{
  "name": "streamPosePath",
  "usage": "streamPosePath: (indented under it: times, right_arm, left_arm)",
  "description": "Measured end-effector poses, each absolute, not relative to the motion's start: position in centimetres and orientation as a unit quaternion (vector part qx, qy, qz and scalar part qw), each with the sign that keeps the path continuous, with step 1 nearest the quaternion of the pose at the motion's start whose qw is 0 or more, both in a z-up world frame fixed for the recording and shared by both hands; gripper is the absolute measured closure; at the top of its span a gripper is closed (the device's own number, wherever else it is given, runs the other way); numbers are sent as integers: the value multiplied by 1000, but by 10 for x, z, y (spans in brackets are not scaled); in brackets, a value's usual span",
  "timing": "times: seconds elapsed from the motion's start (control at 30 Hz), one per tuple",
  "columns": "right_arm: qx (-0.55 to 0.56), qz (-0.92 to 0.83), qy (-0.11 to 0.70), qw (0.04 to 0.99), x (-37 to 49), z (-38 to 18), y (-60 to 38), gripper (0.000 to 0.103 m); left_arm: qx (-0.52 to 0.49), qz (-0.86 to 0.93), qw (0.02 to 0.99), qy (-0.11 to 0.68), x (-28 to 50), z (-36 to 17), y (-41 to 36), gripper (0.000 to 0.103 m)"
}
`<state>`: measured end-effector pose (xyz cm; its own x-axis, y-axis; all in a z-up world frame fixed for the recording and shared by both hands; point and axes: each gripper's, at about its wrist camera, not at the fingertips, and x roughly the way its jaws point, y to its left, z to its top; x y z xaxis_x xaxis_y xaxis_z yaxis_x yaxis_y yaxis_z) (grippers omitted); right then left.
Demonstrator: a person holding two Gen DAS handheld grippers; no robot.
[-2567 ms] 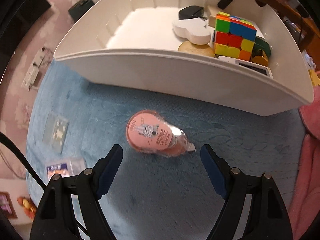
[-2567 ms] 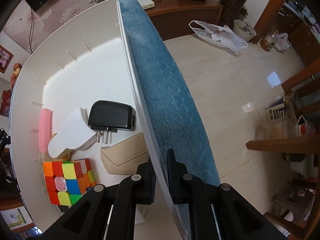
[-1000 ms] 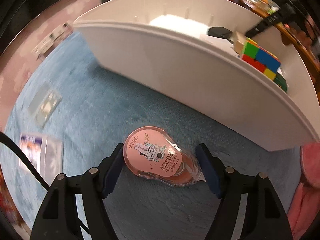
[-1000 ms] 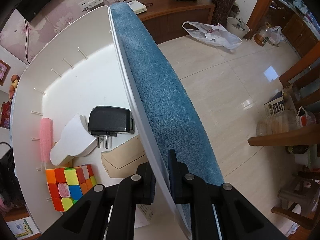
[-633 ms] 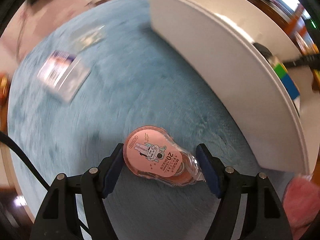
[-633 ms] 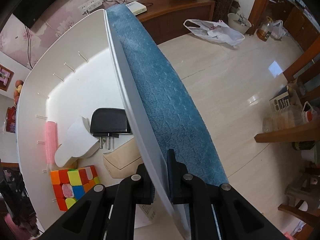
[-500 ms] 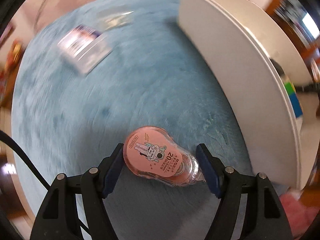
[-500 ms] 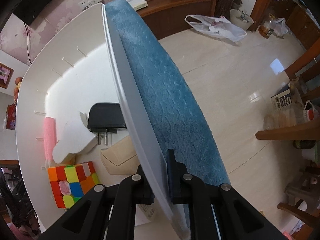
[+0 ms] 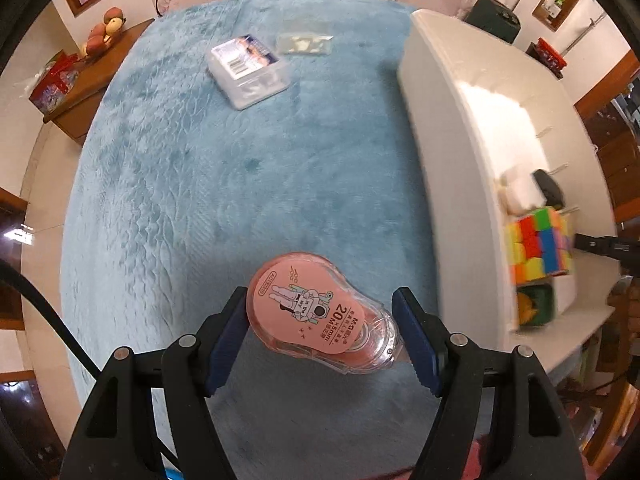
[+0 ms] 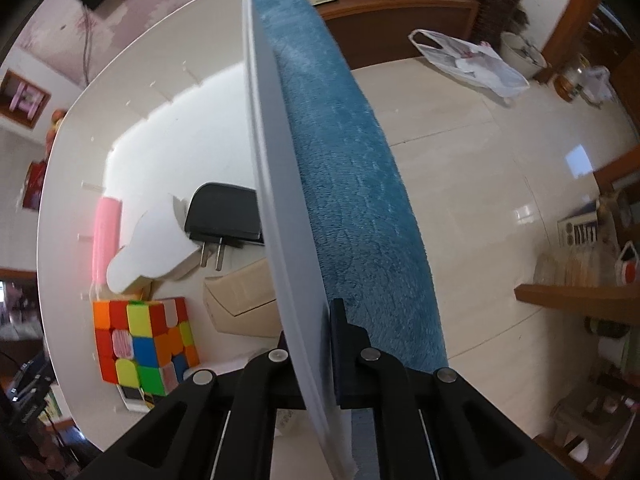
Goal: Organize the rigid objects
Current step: 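Carry the pink tape roller into the tray and open the left gripper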
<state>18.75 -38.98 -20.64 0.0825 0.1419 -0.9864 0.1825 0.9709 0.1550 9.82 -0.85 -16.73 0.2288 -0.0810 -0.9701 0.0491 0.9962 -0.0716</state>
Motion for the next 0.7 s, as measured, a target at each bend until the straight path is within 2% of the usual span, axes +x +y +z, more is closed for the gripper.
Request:
streamPosePath:
  times: [0.37,0.7]
  right_arm:
    - [74,46,683,725,189,-205,-385,97]
    - [24,76,680,729,188,-201,-374,96]
  left_arm:
    - [-18,-60,819,570,87,-109,-69,28]
    - [-31,-87,838,538,90,-91,-124,28]
